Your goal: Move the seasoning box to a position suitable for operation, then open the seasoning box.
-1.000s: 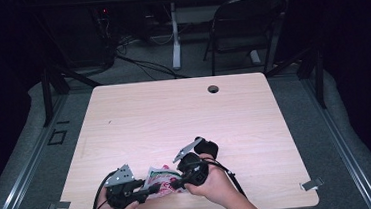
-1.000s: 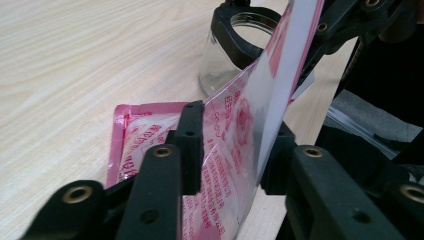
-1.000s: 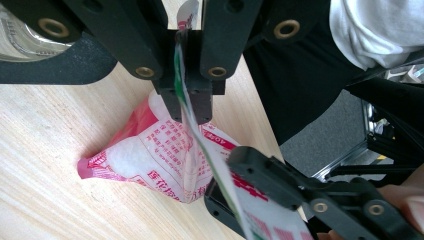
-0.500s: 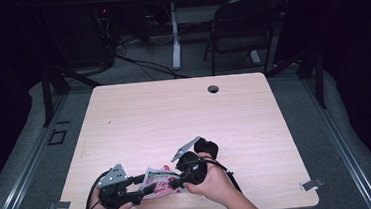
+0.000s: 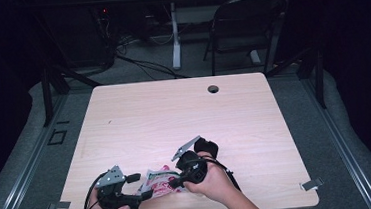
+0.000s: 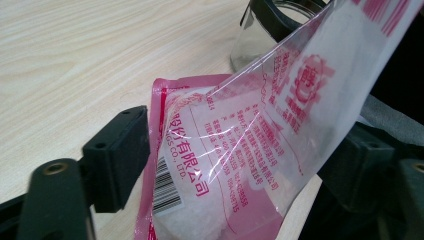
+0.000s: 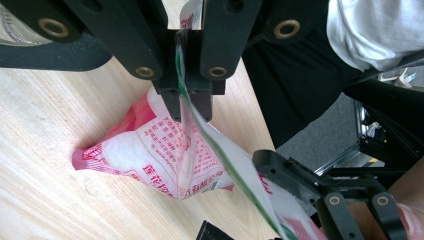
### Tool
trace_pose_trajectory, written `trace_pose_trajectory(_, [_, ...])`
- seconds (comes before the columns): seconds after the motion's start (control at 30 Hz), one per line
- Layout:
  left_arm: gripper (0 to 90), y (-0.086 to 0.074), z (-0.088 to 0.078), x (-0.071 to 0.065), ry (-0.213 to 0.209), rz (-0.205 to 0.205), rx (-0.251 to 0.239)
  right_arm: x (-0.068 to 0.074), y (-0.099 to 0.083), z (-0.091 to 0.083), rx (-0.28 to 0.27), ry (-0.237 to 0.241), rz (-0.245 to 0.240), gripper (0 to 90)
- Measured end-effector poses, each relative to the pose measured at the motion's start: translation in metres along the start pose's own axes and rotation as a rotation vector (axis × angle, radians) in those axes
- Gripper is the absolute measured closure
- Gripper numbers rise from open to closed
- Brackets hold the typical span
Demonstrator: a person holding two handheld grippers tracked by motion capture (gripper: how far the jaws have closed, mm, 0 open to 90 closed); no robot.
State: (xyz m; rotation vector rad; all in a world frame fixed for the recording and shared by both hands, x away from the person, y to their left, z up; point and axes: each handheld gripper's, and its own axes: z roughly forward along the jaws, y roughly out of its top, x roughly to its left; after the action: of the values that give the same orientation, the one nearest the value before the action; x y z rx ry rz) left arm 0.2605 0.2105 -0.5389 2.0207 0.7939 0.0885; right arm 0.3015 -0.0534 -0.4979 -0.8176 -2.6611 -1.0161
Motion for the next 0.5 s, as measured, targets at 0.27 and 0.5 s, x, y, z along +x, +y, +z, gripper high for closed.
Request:
trace_pose_trajectory(0.27, [16.6,-0.008,0.014,-0.002,0.034,0.01,0.074,0.0,-0.001,0.001,-0.015,0.004,0.01,90.0])
trace_pose_trajectory(0.5, [17.4,-0.015,0.028,0.001,0.045,0.008,0.117,0.0,-0.001,0.001,-0.016,0.003,0.01,90.0])
